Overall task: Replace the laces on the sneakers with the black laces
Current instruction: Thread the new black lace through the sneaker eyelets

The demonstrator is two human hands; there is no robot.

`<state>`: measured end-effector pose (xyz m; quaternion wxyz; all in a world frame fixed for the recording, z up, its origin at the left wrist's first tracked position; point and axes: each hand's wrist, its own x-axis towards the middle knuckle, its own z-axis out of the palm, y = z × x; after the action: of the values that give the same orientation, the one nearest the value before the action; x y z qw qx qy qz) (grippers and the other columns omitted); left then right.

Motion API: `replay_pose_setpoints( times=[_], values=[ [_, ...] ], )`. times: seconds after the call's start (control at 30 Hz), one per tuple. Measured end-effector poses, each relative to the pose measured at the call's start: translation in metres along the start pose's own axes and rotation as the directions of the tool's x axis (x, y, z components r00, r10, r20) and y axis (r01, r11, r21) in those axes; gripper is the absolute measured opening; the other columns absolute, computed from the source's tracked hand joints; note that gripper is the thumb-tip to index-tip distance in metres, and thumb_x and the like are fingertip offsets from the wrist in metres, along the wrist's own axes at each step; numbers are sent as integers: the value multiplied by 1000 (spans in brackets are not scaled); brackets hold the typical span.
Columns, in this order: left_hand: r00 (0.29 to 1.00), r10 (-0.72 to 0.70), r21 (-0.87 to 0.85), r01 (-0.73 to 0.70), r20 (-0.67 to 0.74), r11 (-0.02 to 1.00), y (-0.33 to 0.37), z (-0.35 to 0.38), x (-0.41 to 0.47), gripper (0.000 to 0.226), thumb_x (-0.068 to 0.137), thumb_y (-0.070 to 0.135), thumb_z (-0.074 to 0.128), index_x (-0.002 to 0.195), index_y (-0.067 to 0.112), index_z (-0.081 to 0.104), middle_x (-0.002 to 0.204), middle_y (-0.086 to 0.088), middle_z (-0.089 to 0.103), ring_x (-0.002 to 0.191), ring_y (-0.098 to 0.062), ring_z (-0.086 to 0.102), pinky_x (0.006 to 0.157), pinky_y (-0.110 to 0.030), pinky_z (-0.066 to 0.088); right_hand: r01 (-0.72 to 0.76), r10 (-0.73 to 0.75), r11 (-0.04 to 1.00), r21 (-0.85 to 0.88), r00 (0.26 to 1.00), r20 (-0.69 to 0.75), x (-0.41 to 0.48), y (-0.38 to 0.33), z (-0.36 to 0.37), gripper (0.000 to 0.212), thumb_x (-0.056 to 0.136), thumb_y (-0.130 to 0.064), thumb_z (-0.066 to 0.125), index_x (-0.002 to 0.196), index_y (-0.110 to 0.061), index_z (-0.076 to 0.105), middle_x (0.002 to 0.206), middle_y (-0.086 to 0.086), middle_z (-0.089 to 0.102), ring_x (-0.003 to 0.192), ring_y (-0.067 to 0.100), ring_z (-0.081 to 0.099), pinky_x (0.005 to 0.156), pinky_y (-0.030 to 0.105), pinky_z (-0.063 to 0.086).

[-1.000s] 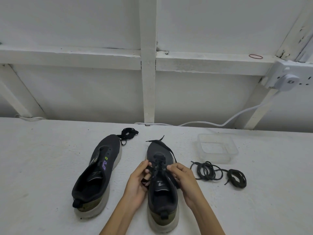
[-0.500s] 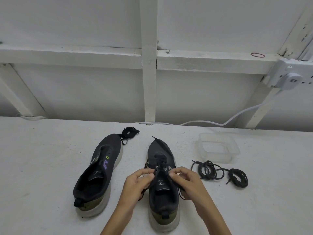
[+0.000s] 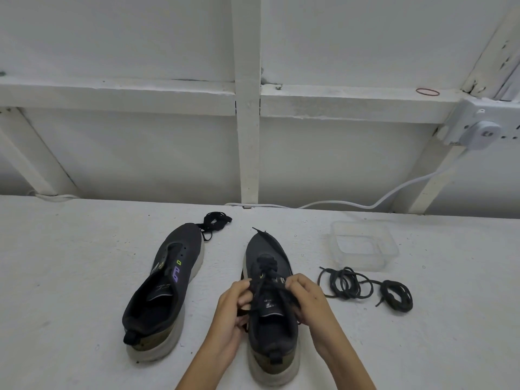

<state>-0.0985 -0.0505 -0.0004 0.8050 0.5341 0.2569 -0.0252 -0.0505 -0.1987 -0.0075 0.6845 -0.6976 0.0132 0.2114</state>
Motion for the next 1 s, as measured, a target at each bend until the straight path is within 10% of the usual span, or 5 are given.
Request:
replay_pose_setpoints(
  times=[0.13,0.47,0.73,1.0],
  values=[
    [998,-59,-304,64,24,951,-8,-3,0,20,77,25,56,64,18,41,52,8,31,38,-4,24,49,-23,19,-86,86,960,267,996,15,-2,4,-6,4,89,-13,49,86,-11,50,68,7,34,46,11,25,40,20,21],
    [988,97,257,-124,116,958,17,6,1,23,97,28,54,79,14,59,49,11,37,44,-3,32,45,-13,29,23,-26,999,31,996,86,1,-8,-1,17,89,-33,68,81,-18,67,67,5,53,54,14,37,48,23,24],
    [998,-58,-409,38,-36,912,-9,-1,6,16,75,28,65,75,14,56,50,9,33,36,-4,26,36,-17,23,-180,193,754,631,980,49,2,16,-4,10,79,-15,63,75,-11,56,66,0,49,41,6,28,34,17,19],
    [997,-21,138,11,70,990,11,-2,7,26,93,37,55,78,16,53,51,6,29,42,-6,26,41,-17,22,-86,81,973,213,996,35,3,3,-6,28,88,-38,66,72,-17,57,64,3,41,49,13,24,47,26,16]
  ],
)
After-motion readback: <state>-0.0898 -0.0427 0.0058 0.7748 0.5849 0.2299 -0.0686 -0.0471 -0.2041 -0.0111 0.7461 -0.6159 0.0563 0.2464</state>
